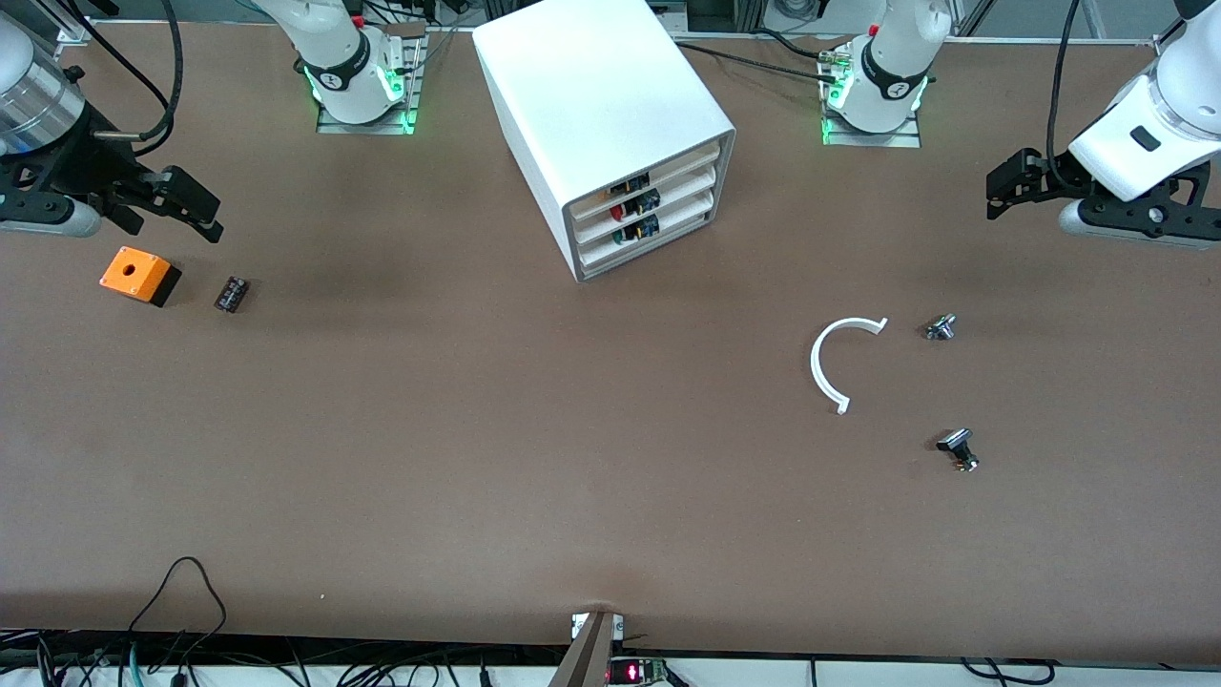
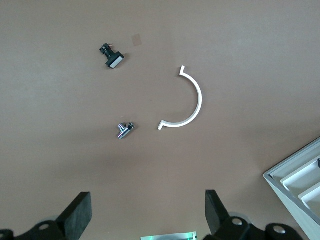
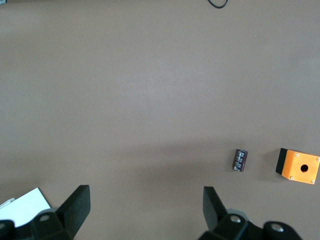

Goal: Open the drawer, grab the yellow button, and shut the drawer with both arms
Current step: 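Move the left gripper toward the cabinet while the right gripper advances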

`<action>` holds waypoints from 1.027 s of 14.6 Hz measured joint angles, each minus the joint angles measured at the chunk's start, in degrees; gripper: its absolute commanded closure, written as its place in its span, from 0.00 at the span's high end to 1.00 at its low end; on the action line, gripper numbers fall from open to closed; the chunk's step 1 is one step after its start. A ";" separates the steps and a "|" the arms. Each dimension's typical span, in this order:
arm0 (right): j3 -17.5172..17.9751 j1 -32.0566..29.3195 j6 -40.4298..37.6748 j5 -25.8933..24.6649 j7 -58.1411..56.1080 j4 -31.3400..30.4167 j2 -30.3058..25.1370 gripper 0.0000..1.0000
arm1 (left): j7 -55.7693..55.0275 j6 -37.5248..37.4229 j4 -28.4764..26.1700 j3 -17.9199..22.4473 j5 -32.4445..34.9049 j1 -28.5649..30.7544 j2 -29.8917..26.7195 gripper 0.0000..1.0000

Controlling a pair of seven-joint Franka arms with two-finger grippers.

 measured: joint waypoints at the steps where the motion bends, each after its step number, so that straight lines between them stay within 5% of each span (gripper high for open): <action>1: 0.00 0.00 0.04 0.00 -0.05 0.01 0.00 1.00 | 0.00 0.00 0.00 -0.02 0.00 0.00 0.00 1.00; 12: 0.00 -0.01 -0.05 0.00 -1.07 -0.12 2.77 1.00 | 0.00 -0.03 0.60 0.00 0.00 0.25 0.65 1.00; 15: 0.35 0.03 -0.47 0.03 -1.10 -0.19 5.32 1.00 | 0.05 -5.47 1.68 -0.07 0.00 0.10 2.39 1.00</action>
